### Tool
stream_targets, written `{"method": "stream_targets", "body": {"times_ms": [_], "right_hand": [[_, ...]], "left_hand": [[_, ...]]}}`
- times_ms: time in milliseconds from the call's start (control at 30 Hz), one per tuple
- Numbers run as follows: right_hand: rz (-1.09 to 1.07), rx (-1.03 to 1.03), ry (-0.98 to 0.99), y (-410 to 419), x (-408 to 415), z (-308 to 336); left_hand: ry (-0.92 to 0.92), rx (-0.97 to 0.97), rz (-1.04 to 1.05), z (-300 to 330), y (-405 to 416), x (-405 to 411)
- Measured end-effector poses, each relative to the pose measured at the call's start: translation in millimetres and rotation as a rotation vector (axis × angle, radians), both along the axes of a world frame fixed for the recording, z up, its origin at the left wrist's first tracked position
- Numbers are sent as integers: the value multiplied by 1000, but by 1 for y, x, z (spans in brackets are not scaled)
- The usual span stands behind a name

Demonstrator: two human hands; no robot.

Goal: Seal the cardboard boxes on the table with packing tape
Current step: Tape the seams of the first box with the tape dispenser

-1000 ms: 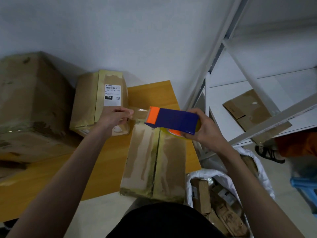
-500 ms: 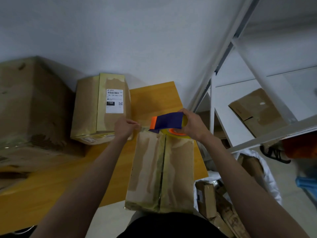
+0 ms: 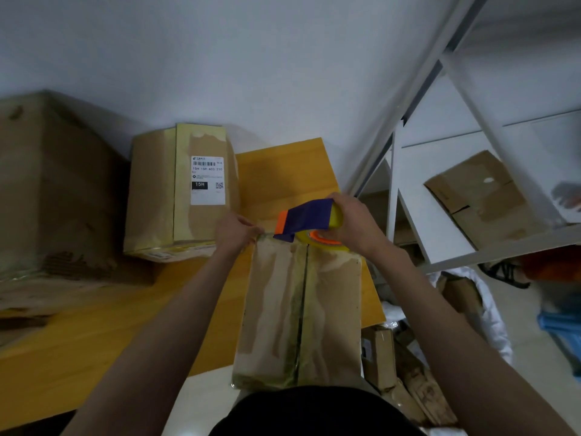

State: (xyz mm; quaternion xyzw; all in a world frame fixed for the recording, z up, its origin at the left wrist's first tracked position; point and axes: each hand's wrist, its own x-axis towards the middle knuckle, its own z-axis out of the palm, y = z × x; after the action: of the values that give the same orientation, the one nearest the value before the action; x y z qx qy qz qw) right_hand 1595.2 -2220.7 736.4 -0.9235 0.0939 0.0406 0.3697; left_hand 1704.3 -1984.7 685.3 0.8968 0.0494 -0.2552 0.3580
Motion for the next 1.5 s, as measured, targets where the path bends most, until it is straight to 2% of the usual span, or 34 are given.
{"method": "stream_targets", "body": {"times_ms": [100,267,433,567,700,833,1133,1500], "right_hand": [[-30,68,-9,-4,-8,-5],[-203,239,-60,-8,-31,-16],[-278,413,-29,-9,-39,-19],[-306,511,-11,-12,-36,-21],[-325,642,-1,-15,-36,-31],[-345,724,-5,-15,-37,-33],[-359,731,-8,-16,-49,-37],[-422,592,-46,-12,-57,-26]], "left_hand": [[-5,13,-2,1,-1,0],[-39,70,-37,-2,-3,2],[-187,238,-108,-11,-4,-1],[-311,227,-229,-11,1,-9],[-504,175,-496,-9,-4,-52],[-450,193,-585,-29,-4,-83],[-458,332,-694,-39,-3,-81],[-440,302,-704,-43,-2,-88]]}}
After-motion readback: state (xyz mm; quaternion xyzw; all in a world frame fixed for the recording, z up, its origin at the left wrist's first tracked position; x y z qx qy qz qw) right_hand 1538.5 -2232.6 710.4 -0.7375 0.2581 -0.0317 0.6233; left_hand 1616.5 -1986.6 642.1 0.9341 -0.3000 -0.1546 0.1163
